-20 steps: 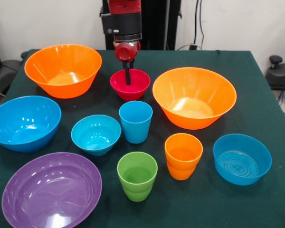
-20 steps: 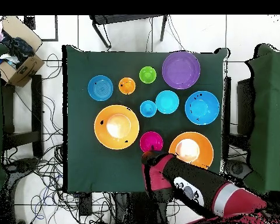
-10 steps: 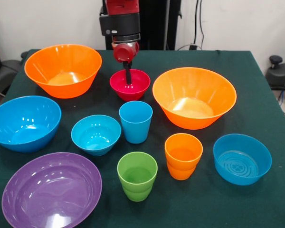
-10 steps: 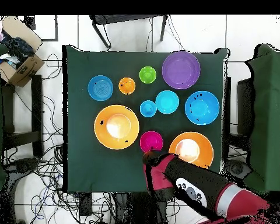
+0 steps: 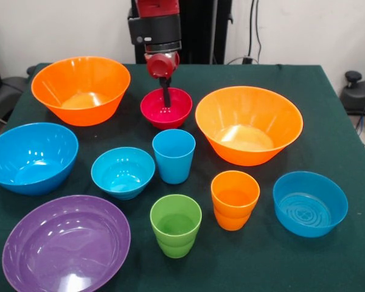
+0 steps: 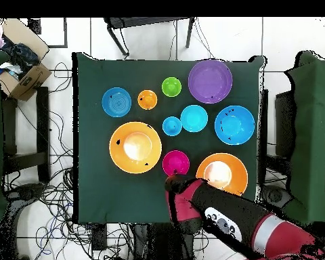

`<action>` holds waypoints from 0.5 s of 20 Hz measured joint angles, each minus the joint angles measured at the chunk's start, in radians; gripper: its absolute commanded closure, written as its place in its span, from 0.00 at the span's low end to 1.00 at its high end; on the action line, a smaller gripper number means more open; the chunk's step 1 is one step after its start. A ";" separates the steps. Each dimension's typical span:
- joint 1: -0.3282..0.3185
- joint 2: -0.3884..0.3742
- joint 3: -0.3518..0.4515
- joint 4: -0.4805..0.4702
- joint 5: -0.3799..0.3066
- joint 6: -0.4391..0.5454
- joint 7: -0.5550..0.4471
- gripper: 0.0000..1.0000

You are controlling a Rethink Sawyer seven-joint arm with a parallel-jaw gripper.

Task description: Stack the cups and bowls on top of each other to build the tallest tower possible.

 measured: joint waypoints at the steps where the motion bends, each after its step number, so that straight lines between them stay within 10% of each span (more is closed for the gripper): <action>1: 0.004 -0.007 0.000 0.003 0.009 0.000 0.000 1.00; 10: 0.058 -0.133 -0.011 0.034 0.225 -0.005 0.000 1.00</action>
